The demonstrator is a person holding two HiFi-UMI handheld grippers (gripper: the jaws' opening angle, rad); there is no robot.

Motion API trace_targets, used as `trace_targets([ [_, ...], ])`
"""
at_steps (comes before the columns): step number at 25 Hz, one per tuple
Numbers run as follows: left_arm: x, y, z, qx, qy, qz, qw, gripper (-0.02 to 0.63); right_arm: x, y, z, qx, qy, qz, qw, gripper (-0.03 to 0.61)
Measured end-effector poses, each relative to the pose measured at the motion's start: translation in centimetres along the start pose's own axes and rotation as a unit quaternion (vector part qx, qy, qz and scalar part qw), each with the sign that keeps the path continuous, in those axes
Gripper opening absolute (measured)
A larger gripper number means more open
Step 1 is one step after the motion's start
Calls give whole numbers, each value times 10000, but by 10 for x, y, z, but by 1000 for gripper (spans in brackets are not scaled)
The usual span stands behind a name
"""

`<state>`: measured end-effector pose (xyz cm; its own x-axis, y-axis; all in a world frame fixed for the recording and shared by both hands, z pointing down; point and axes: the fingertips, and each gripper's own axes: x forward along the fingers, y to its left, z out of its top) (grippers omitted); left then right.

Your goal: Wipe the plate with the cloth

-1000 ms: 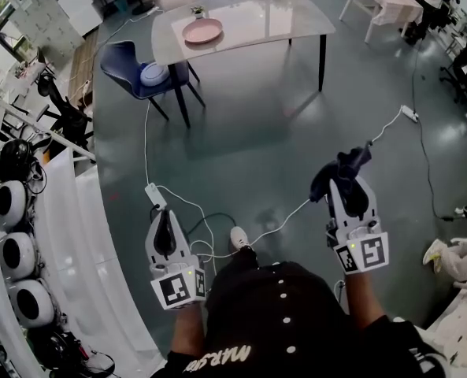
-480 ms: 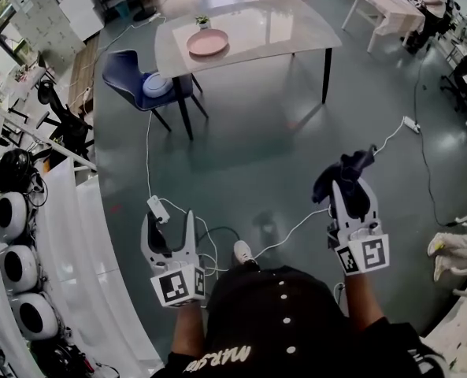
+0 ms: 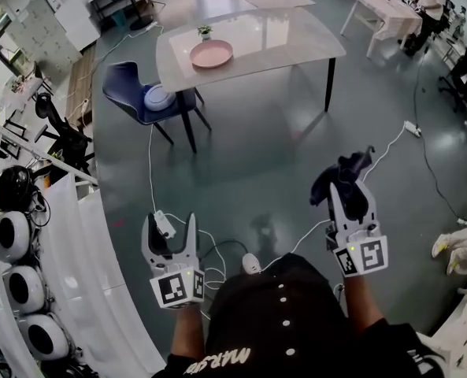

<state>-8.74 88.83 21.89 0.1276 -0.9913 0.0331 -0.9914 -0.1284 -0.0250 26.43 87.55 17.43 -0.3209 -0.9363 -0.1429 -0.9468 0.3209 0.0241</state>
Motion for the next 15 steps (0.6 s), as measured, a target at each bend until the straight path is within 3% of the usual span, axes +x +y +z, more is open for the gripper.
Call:
trace_targets([
  [15, 70, 25, -8, -37, 151, -87, 9998, 387, 75, -4, -20, 121, 41, 4, 9999, 139],
])
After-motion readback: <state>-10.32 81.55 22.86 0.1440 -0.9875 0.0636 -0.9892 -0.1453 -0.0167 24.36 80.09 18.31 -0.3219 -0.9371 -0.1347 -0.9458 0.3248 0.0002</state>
